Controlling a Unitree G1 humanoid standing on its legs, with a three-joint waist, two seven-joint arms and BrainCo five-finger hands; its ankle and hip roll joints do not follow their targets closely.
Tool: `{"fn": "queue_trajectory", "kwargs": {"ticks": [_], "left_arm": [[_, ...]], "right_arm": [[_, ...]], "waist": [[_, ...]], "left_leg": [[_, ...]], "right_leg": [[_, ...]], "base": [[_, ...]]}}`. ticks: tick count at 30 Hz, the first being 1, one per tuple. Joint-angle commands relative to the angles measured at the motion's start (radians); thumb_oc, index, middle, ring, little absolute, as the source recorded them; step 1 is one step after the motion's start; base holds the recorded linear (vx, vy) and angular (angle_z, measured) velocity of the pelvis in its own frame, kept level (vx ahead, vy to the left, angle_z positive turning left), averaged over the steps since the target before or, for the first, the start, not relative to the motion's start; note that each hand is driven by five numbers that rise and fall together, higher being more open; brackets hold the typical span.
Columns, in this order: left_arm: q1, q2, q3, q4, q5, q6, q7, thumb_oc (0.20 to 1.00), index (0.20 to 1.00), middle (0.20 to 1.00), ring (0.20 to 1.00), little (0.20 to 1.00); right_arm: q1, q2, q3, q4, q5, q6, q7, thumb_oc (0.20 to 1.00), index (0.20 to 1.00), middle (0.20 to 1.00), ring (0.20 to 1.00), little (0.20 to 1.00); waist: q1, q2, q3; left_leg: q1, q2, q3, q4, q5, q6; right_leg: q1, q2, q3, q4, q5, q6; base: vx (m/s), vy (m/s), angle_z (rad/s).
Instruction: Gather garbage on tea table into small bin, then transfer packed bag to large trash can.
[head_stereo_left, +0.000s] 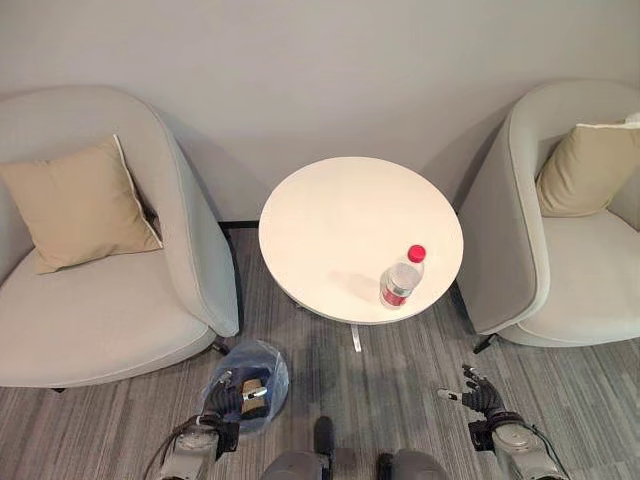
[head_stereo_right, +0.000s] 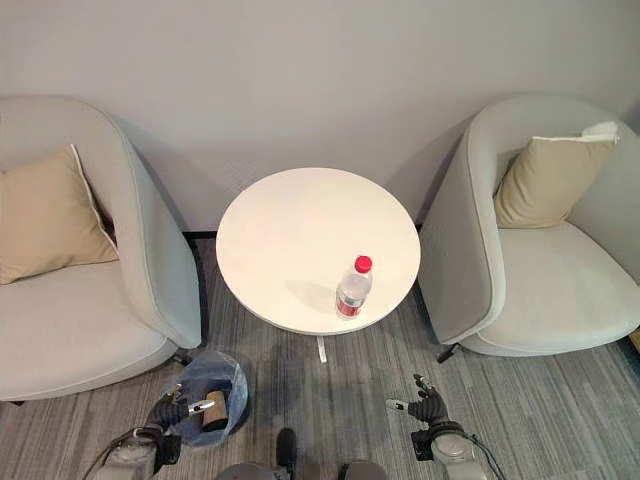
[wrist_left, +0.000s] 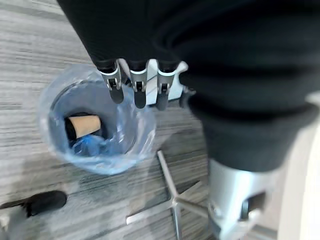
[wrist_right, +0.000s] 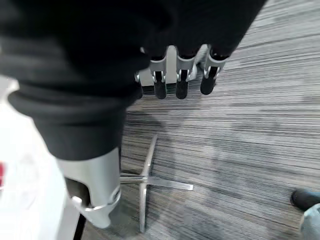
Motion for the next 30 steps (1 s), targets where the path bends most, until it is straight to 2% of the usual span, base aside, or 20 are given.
{"fn": "queue_trajectory", "kwargs": {"ticks": [1, 4, 7, 16, 22, 30], "left_arm": [[0.021, -0.015, 0.014, -0.025, 0.035, -0.029, 0.005, 1.000, 1.000, 1.000, 1.000, 1.000], [0.026, -0.015, 0.018, -0.032, 0.040, -0.037, 0.012, 1.000, 1.000, 1.000, 1.000, 1.000], [0.053, -0.023, 0.027, -0.041, 0.058, -0.040, 0.007, 1.000, 1.000, 1.000, 1.000, 1.000], [0.068, -0.035, 0.009, -0.034, 0.078, -0.038, -0.003, 1.000, 1.000, 1.000, 1.000, 1.000], [0.083, -0.045, -0.010, -0.024, 0.079, -0.038, -0.003, 1.000, 1.000, 1.000, 1.000, 1.000], [0.123, -0.046, -0.011, -0.013, 0.070, -0.031, -0.009, 1.000, 1.000, 1.000, 1.000, 1.000]], "right_arm": [[-0.022, -0.050, 0.024, -0.046, -0.038, -0.022, -0.014, 1.000, 1.000, 1.000, 1.000, 1.000], [-0.013, -0.073, 0.028, -0.139, -0.075, -0.030, -0.019, 1.000, 1.000, 1.000, 1.000, 1.000], [0.005, -0.129, 0.032, -0.279, -0.153, -0.047, -0.008, 1.000, 1.000, 1.000, 1.000, 1.000], [-0.047, -0.232, 0.123, -0.448, -0.289, -0.063, 0.031, 1.000, 1.000, 1.000, 1.000, 1.000], [-0.118, -0.203, 0.180, -0.432, -0.284, -0.063, 0.022, 1.000, 1.000, 1.000, 1.000, 1.000], [-0.188, -0.148, 0.184, -0.394, -0.233, -0.055, -0.016, 1.000, 1.000, 1.000, 1.000, 1.000]], "waist": [[-0.008, 0.003, -0.010], [-0.021, -0.007, -0.001], [-0.019, -0.012, -0.018], [-0.003, 0.002, -0.035], [0.015, 0.015, -0.047], [0.061, 0.027, -0.052]], "left_leg": [[-0.014, 0.038, -0.039, 0.103, -0.137, -0.062], [-0.001, 0.037, -0.050, 0.120, -0.148, -0.072], [0.010, 0.046, -0.049, 0.116, -0.145, -0.087], [0.041, 0.073, -0.087, 0.061, -0.113, -0.119], [0.062, 0.076, -0.120, 0.011, -0.088, -0.125], [0.068, 0.066, -0.165, -0.025, -0.072, -0.125]], "right_leg": [[0.055, 0.035, 0.003, -0.196, 0.158, 0.006], [0.062, 0.033, 0.022, -0.241, 0.166, 0.007], [0.107, 0.038, 0.020, -0.288, 0.168, -0.008], [0.179, 0.057, -0.042, -0.358, 0.148, -0.031], [0.214, 0.066, -0.073, -0.384, 0.133, -0.037], [0.231, 0.063, -0.120, -0.401, 0.124, -0.036]], "base": [[0.09, -0.086, -0.11], [0.08, -0.128, 0.11], [0.08, -0.151, 0.20], [0.05, -0.086, 0.16], [0.06, -0.022, 0.18], [0.06, 0.021, 0.25]]}}
